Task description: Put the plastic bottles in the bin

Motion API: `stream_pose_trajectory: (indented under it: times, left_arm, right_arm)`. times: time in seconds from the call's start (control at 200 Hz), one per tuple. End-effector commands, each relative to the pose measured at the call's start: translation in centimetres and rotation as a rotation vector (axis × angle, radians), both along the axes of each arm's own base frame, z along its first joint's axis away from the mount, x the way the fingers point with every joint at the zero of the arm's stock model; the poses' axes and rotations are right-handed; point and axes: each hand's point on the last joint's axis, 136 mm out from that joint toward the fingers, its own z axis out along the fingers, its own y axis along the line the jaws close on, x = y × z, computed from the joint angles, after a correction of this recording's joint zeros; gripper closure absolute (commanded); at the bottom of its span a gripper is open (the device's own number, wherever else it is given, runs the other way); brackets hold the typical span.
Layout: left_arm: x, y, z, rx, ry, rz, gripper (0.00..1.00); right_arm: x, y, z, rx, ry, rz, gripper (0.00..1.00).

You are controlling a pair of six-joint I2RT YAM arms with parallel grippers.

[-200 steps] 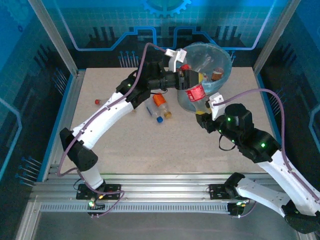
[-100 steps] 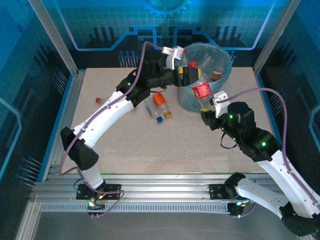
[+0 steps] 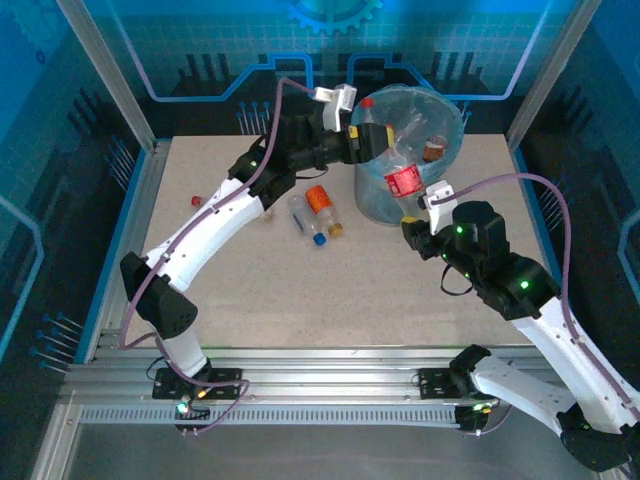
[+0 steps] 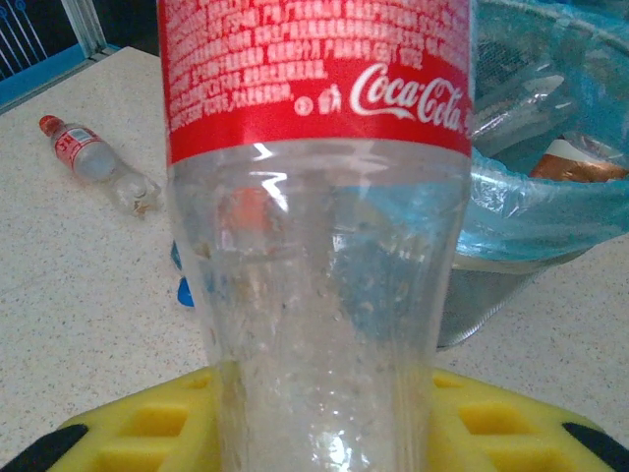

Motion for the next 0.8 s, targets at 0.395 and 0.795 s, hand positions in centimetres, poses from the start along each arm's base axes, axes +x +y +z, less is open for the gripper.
stream_pose_trajectory:
  times: [0.395,0.795]
  left_arm:
    - [1.1,3.4,0.9,-0.023,-0.035,0.063,0.52]
    - [1.4,5.3,1.4,-0.024,-0.050,0.071,0.34]
  right_arm:
    - [0.7,0.7,0.2,0.015,0.019,0.018,0.62]
    - [1.4,1.5,0.2,0.015,0.049,0.024,0.63]
